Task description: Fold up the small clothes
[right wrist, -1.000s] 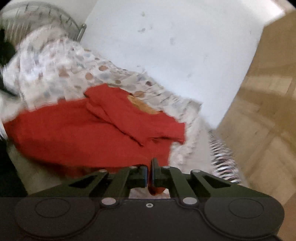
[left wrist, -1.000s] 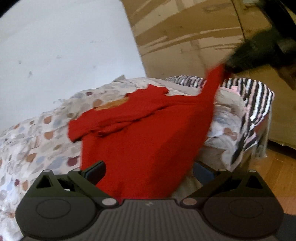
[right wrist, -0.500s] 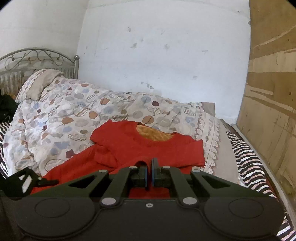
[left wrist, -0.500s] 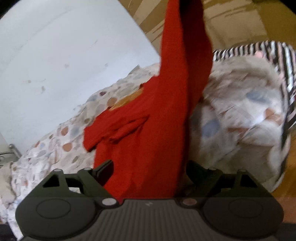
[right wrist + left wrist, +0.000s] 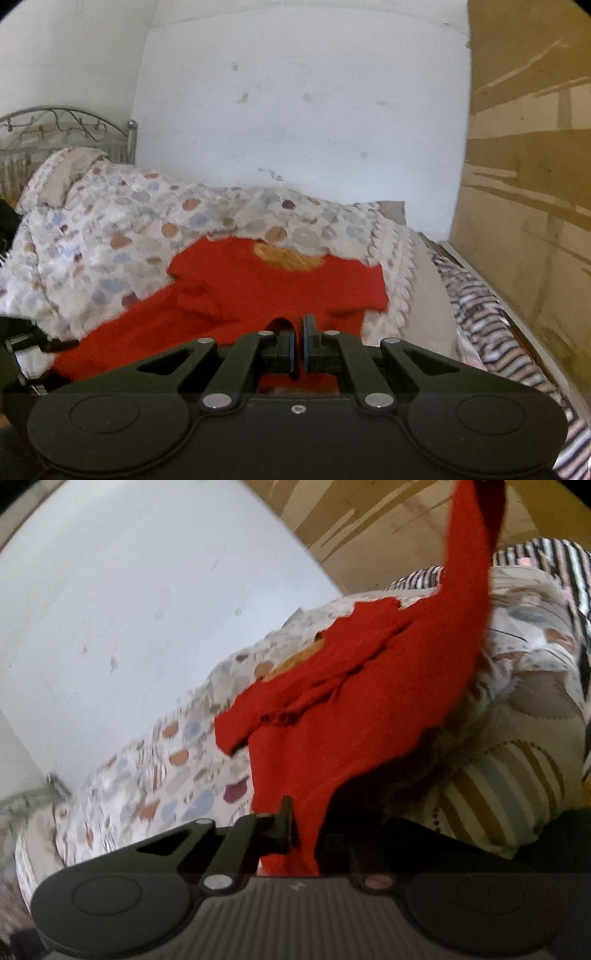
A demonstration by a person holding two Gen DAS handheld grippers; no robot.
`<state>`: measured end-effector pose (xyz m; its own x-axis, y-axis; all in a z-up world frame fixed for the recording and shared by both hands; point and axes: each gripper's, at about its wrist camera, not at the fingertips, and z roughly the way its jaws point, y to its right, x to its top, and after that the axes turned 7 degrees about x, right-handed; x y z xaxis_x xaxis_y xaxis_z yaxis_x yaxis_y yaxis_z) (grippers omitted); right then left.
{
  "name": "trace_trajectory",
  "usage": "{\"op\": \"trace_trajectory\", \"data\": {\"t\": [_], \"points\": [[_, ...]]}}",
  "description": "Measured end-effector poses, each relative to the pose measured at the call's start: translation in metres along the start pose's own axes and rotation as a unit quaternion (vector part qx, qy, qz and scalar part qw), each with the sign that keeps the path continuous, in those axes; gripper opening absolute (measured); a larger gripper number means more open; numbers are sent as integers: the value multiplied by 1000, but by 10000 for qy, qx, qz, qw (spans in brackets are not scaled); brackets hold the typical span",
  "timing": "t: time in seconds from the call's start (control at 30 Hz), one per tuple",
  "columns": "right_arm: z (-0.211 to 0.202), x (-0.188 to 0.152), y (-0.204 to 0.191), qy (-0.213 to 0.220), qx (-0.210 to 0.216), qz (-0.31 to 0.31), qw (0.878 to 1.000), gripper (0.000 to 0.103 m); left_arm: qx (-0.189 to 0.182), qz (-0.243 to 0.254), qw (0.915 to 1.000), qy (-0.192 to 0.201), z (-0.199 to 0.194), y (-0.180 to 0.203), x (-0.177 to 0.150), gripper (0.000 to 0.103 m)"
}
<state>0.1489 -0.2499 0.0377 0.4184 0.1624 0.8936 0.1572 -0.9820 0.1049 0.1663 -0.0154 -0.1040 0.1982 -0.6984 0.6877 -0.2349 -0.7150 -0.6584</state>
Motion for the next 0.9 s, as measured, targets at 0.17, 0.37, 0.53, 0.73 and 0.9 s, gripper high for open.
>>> {"op": "trace_trajectory", "data": {"t": [0.17,0.37,0.53,0.73,0.9], "points": [[-10,-43,0,-214,-381,336,9985,3,-117,-299,9995,18,2,-8,-4,6],[-28,-48,-8,197,-658,382,9969,2,59,-754,9950,658,-27,-28,2,5],[-52,-33,-15,729,-781,-47,9943,2,282,-1190,9857,1159,-53,-61,18,4],[-103,-3,-21,973,-519,-626,9919,2,79,-1305,9832,1271,-102,-112,43,4],[-161,31,-21,980,-141,-926,9908,2,-610,-1554,9784,1222,-159,-163,59,4]]}}
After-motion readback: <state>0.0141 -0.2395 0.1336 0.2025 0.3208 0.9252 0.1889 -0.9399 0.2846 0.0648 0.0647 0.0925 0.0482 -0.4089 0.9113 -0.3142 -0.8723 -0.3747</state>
